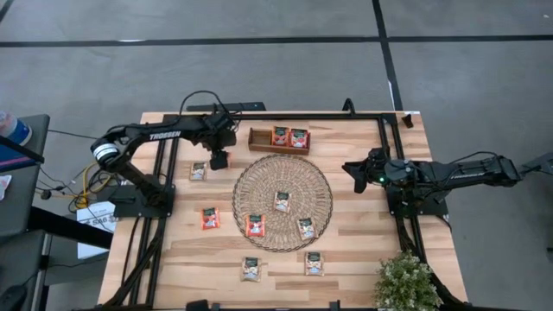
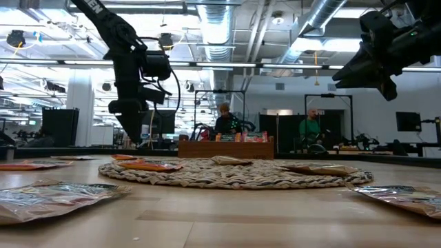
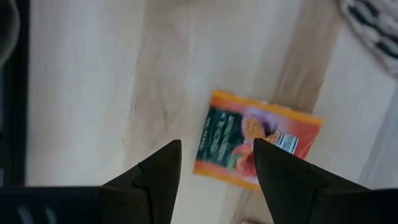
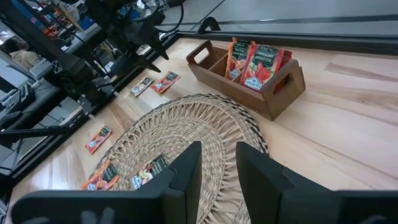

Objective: Pick & Place Tea
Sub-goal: Put the orange tea bag into the middle section of the wooden organizer

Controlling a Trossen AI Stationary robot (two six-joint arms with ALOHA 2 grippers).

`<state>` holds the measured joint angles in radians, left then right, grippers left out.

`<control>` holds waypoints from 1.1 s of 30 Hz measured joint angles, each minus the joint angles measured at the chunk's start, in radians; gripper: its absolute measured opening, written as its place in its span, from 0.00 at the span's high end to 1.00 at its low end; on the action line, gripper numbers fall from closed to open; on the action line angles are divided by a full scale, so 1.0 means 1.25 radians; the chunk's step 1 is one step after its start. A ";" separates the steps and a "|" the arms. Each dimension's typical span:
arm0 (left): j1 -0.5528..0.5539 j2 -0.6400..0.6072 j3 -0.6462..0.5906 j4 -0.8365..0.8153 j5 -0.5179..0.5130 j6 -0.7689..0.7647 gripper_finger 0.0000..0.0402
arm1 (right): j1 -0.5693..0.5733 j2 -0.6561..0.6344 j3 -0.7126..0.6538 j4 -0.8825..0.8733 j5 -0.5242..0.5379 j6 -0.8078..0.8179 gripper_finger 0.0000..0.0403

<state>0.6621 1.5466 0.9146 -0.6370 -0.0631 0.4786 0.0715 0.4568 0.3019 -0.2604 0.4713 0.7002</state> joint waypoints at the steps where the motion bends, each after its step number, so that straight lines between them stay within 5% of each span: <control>1: 0.000 0.008 0.000 0.006 0.013 0.000 0.52 | 0.000 0.000 0.000 0.000 0.000 0.000 0.77; 12: 0.042 0.147 0.057 -0.034 0.086 -0.038 0.52 | 0.000 0.000 0.000 0.000 0.000 0.006 0.77; 21: 0.057 0.144 0.182 -0.131 0.092 -0.026 0.52 | -0.001 0.000 0.001 0.000 0.000 0.006 0.77; 33: 0.146 0.178 0.185 -0.139 0.097 0.037 0.52 | -0.001 0.000 0.001 0.000 0.001 0.006 0.77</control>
<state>0.8447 1.7694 1.1463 -0.8103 0.0585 0.5251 0.0704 0.4568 0.3027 -0.2606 0.4721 0.7076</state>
